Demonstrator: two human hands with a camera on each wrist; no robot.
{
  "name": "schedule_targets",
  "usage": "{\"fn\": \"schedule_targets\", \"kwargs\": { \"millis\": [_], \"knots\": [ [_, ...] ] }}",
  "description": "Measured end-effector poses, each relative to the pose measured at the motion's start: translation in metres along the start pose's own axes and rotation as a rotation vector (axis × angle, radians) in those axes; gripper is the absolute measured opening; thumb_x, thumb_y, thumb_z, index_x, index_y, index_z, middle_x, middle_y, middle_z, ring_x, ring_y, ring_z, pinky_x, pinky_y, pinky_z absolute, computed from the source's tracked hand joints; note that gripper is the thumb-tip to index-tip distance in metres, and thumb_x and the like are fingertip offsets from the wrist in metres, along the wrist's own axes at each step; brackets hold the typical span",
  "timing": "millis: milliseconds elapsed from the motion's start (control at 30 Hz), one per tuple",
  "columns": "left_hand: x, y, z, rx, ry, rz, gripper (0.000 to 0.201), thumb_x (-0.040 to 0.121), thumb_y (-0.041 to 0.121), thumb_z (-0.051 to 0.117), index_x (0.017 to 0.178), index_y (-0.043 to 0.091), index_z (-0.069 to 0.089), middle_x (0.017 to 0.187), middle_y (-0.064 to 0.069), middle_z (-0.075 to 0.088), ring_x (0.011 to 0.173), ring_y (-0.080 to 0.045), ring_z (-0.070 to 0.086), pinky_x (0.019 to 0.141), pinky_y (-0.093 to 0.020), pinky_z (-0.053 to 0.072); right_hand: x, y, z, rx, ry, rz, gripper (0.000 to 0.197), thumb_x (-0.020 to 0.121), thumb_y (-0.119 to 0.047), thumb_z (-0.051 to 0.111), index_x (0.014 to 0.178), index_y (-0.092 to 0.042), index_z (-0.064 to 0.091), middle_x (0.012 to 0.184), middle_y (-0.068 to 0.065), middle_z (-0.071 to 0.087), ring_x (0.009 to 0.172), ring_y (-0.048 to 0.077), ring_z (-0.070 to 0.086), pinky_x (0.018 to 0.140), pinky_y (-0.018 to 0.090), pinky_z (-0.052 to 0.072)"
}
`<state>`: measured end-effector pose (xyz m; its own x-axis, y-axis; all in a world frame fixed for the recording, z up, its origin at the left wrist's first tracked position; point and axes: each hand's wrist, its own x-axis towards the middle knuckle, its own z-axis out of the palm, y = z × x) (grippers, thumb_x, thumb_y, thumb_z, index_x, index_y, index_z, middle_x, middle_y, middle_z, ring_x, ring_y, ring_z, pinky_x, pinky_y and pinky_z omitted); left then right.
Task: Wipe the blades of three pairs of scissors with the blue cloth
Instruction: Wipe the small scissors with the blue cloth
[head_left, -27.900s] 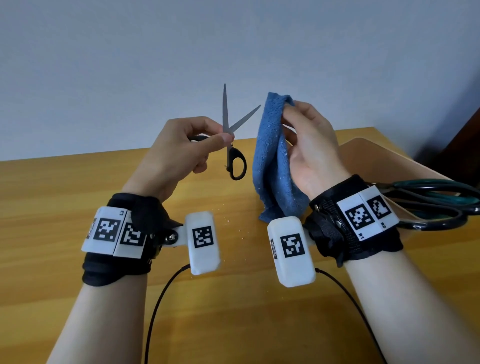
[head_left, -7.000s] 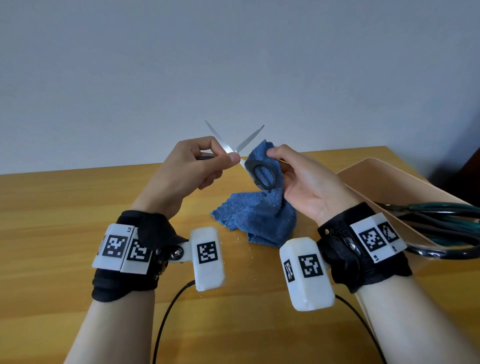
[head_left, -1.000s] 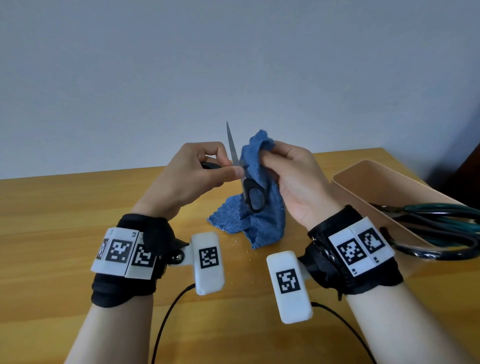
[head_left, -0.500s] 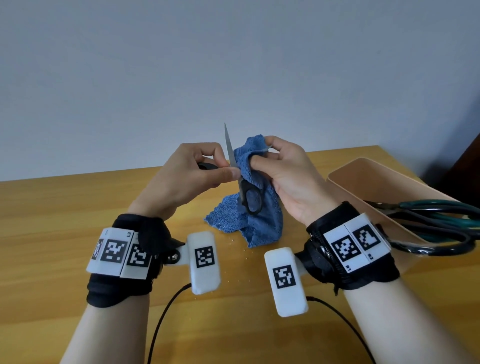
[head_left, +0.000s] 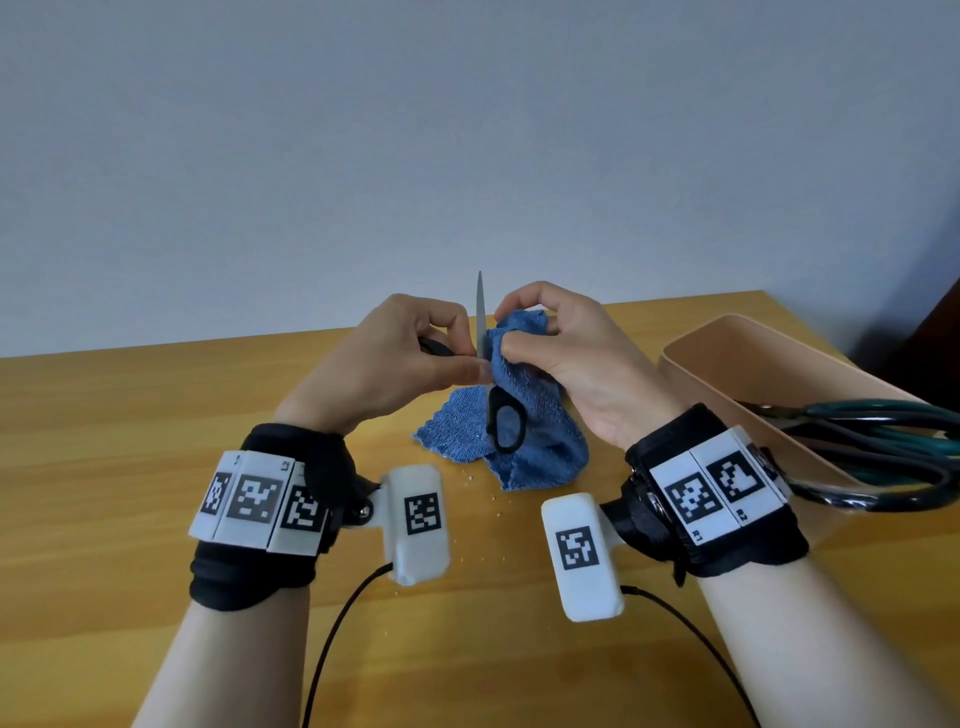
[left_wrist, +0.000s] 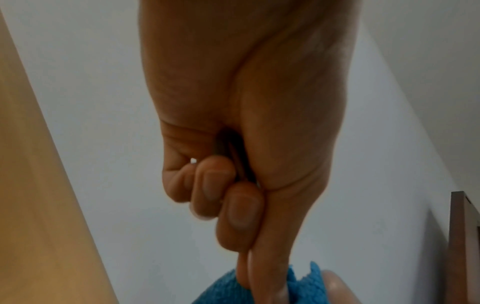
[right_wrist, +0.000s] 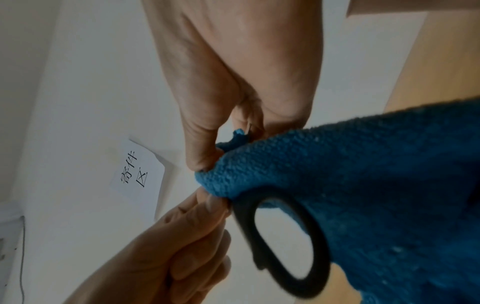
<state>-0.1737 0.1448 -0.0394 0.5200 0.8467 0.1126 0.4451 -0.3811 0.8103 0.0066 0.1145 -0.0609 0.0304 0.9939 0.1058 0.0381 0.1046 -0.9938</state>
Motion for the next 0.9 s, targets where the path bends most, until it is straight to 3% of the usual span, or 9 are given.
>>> {"fn": "schedule_targets", "kwargs": {
  "millis": [133, 200, 300, 467, 567, 733, 900],
  "knots": [
    [0.001, -0.0001, 0.0009, 0.01, 0.004, 0.01, 0.027, 0.084, 0.016, 0.081, 0.071, 0.004, 0.061, 0.054, 0.007, 0.059, 0.051, -0.005, 0.046, 0.056, -0.013, 0.039, 0.0017, 0.0021, -0.0008, -0.028, -0.031, -0.011, 0.021, 0.08, 0.0, 0.069, 0.09, -0.019, 0.067, 0.086, 0.008, 0.067, 0.073, 0.018, 0.063, 0.07, 0.034, 0.055],
    [0.0018, -0.0006, 0.002, 0.019, 0.004, 0.01, 0.027, 0.084, 0.016, 0.08, 0.071, 0.003, 0.06, 0.053, 0.008, 0.059, 0.05, -0.004, 0.046, 0.054, -0.011, 0.037, 0.0026, 0.0032, 0.002, -0.046, 0.01, -0.013, 0.018, 0.075, -0.007, 0.07, 0.085, -0.021, 0.068, 0.082, 0.005, 0.066, 0.07, 0.017, 0.061, 0.066, 0.033, 0.054],
    [0.0021, -0.0019, 0.0026, 0.03, -0.006, 0.001, 0.027, 0.084, 0.017, 0.08, 0.072, 0.003, 0.06, 0.051, 0.01, 0.057, 0.048, -0.003, 0.043, 0.052, -0.011, 0.035, 0.0024, 0.003, 0.0029, -0.076, 0.02, -0.009, 0.017, 0.078, -0.005, 0.068, 0.086, -0.02, 0.067, 0.076, 0.002, 0.064, 0.063, 0.014, 0.059, 0.059, 0.029, 0.05],
    [0.002, -0.0031, 0.0013, 0.036, 0.004, 0.0, 0.026, 0.084, 0.014, 0.08, 0.069, 0.007, 0.061, 0.052, 0.008, 0.059, 0.049, -0.003, 0.045, 0.054, -0.012, 0.037, 0.0018, 0.0023, 0.0004, -0.053, -0.042, 0.002, 0.021, 0.081, 0.002, 0.067, 0.09, -0.017, 0.066, 0.085, 0.006, 0.067, 0.072, 0.016, 0.062, 0.066, 0.031, 0.053],
    [0.0017, -0.0032, 0.0001, 0.034, 0.01, -0.001, 0.025, 0.084, 0.015, 0.081, 0.069, 0.007, 0.061, 0.055, 0.005, 0.061, 0.053, -0.007, 0.048, 0.056, -0.014, 0.039, 0.0023, 0.0035, 0.0032, -0.072, -0.008, -0.015, 0.019, 0.08, -0.001, 0.07, 0.088, -0.018, 0.067, 0.085, 0.005, 0.068, 0.075, 0.018, 0.063, 0.071, 0.036, 0.054],
    [0.0018, -0.0025, 0.0021, 0.036, -0.003, -0.011, 0.027, 0.083, 0.016, 0.081, 0.07, 0.006, 0.06, 0.053, 0.006, 0.056, 0.051, -0.008, 0.041, 0.051, -0.013, 0.034, 0.0022, 0.0037, 0.0059, -0.111, 0.045, -0.015, 0.015, 0.08, -0.004, 0.068, 0.085, -0.018, 0.067, 0.076, 0.001, 0.063, 0.063, 0.012, 0.058, 0.058, 0.027, 0.049],
    [0.0015, -0.002, 0.0004, 0.03, 0.0, -0.015, 0.025, 0.083, 0.016, 0.081, 0.072, 0.005, 0.061, 0.056, 0.004, 0.06, 0.055, -0.009, 0.048, 0.057, -0.016, 0.039, 0.0009, 0.0025, 0.0021, -0.069, -0.014, -0.006, 0.017, 0.082, -0.001, 0.068, 0.087, -0.017, 0.065, 0.083, 0.004, 0.064, 0.072, 0.015, 0.06, 0.065, 0.03, 0.051]
  ]
}}
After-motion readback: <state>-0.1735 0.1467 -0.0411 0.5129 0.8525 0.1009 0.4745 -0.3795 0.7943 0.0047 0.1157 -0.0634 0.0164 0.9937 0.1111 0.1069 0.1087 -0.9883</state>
